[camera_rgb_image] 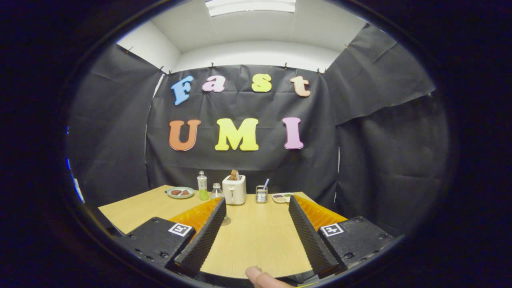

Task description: Take the bottle from table, then pour the juice into the cup, finally place the bottle on the coaster

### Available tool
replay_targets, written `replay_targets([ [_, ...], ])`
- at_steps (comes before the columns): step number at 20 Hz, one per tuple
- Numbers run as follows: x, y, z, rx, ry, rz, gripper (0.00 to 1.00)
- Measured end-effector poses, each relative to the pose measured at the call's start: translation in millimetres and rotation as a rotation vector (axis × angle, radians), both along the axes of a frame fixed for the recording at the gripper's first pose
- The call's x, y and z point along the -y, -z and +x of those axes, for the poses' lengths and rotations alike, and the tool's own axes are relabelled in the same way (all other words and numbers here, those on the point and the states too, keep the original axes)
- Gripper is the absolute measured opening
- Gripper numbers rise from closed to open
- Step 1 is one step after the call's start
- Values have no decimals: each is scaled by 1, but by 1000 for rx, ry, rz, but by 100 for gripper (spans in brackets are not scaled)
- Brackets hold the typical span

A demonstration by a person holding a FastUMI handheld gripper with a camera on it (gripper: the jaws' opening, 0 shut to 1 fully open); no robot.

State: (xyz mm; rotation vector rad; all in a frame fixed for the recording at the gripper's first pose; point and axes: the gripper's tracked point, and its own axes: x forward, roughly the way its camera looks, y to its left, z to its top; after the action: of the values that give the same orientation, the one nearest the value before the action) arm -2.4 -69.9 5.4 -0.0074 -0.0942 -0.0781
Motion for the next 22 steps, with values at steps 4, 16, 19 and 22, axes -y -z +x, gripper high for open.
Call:
replay_targets([
  [4, -1, 8, -5, -14, 0, -33, 100],
  [16, -2, 1, -30, 2, 8, -20, 100],
  [19, -1, 4, -28, -13, 0, -6, 100],
  [22, -1, 5, -27, -18, -1, -6, 100],
])
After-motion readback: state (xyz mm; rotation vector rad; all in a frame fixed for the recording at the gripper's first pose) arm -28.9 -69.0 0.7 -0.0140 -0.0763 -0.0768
